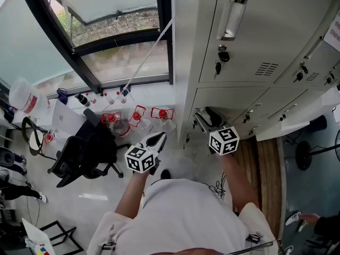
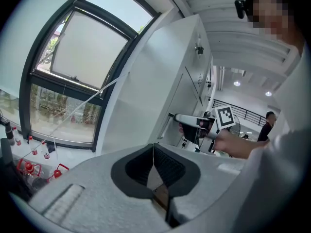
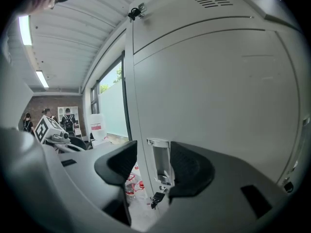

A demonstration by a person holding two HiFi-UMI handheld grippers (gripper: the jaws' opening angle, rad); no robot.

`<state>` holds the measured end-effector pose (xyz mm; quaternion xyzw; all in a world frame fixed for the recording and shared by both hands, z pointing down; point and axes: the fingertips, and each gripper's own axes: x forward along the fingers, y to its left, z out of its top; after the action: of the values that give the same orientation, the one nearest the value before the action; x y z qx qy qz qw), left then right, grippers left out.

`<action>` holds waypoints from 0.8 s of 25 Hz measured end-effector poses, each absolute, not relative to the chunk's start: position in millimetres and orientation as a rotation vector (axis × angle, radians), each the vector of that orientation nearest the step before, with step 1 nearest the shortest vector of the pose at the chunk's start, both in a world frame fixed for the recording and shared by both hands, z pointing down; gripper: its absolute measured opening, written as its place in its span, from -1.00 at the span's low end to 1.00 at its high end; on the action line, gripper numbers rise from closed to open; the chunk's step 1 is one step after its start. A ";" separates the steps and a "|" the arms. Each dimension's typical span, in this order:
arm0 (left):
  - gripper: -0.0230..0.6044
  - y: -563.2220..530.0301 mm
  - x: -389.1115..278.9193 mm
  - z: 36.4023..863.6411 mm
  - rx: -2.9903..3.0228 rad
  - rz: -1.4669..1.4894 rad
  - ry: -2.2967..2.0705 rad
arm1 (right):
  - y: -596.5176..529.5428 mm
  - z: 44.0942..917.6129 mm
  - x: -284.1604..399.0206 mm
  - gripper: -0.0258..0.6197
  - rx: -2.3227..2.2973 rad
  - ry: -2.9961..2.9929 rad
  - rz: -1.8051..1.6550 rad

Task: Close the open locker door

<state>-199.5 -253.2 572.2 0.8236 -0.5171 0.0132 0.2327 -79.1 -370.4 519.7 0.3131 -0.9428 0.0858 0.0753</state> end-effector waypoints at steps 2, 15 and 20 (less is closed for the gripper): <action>-0.88 -251.2 -200.4 572.0 2.263 0.035 -1.418 | -368.8 518.3 -79.2 -0.26 0.943 -2.828 0.253; -0.88 -245.7 -182.3 571.4 2.314 0.066 -1.330 | -335.2 510.9 -48.0 -0.33 1.013 -2.794 0.281; -0.88 -243.7 -164.7 569.5 2.353 0.089 -1.271 | -321.9 515.4 -19.9 -0.37 1.092 -2.756 0.312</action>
<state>-164.7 -243.7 569.5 0.8557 -0.4621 0.0324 0.2307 -19.9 -321.9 515.4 0.3650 -0.9217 0.1044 0.0801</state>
